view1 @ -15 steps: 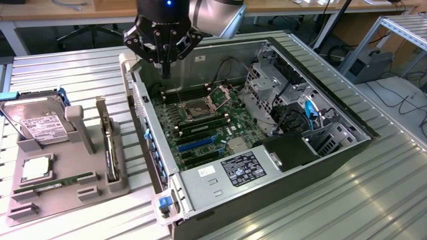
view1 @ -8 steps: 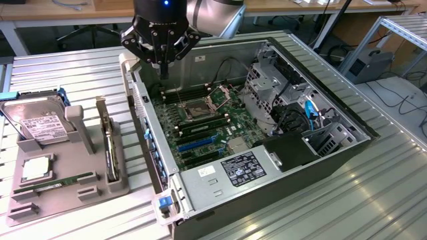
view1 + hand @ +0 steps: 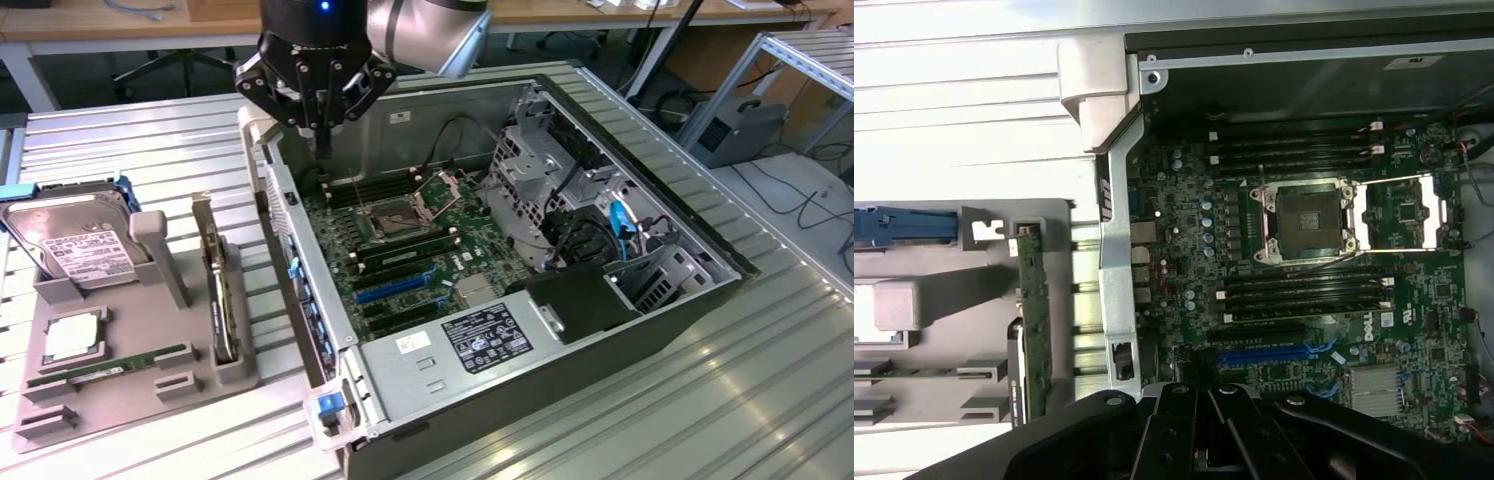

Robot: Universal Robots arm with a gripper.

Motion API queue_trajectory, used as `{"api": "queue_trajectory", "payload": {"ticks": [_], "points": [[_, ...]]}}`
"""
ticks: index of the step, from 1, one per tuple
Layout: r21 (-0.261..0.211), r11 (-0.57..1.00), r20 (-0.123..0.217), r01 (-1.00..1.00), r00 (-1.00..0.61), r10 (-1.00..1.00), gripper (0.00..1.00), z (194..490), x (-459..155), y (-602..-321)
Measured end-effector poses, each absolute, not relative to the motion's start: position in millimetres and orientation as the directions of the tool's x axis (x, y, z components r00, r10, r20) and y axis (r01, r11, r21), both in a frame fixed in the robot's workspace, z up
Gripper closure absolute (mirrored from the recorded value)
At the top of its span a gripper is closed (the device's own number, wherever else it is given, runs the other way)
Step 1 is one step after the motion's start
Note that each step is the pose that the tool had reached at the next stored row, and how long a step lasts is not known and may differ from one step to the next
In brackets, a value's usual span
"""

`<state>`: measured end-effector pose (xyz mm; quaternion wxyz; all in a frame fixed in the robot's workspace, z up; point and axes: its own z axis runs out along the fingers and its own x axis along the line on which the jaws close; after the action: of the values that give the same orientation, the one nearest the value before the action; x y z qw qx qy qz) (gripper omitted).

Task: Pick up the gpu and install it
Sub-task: 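Reach for the gpu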

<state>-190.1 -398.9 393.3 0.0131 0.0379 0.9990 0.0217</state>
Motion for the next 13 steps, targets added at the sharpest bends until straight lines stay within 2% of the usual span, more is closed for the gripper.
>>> {"api": "queue_trajectory", "payload": {"ticks": [13], "points": [[0.044, 0.996, -0.024, 0.075, -0.997, 0.076, 0.89, 393.3, -197.7, -398.9]]}}
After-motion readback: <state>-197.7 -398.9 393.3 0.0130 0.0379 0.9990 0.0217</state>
